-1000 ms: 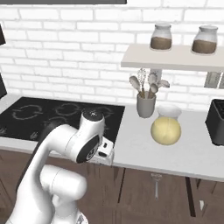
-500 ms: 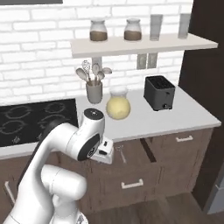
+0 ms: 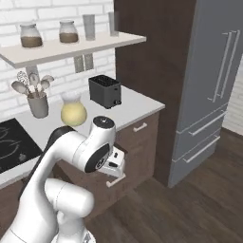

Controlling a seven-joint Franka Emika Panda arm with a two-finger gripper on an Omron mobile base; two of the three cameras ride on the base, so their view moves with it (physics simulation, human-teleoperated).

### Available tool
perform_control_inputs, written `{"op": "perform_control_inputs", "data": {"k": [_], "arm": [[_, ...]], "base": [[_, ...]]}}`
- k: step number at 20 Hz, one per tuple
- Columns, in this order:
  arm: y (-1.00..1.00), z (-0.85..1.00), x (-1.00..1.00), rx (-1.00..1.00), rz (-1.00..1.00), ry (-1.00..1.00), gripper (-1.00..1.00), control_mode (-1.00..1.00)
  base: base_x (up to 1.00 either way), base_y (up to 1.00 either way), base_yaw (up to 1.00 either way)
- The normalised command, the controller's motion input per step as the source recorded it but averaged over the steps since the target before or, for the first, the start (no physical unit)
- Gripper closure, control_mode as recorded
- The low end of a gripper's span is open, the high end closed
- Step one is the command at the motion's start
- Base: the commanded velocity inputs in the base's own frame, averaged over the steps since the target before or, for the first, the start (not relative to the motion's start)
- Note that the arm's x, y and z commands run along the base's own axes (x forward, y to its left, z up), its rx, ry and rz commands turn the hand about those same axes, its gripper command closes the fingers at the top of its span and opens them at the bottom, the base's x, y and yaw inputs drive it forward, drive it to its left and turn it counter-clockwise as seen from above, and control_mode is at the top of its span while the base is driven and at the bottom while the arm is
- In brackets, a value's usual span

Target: Pick the peeler from the drawer and place it on the counter.

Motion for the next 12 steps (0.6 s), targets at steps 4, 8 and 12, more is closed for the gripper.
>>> {"op": "perform_control_inputs", "data": {"k": [4, 8, 12], "arm": [[0.00, 0.00, 0.00, 0.00, 0.00, 0.00, -1.00, 1.00], [0.00, 0.00, 0.00, 0.00, 0.00, 0.00, -1.00, 1.00], [-0.30, -0.17, 0.27, 0.00, -0.03, 0.08, -1.00, -1.00]], "base": [[0.19, 0.86, -0.42], [0.31, 0.87, -0.28], [0.15, 0.00, 0.00]]}}
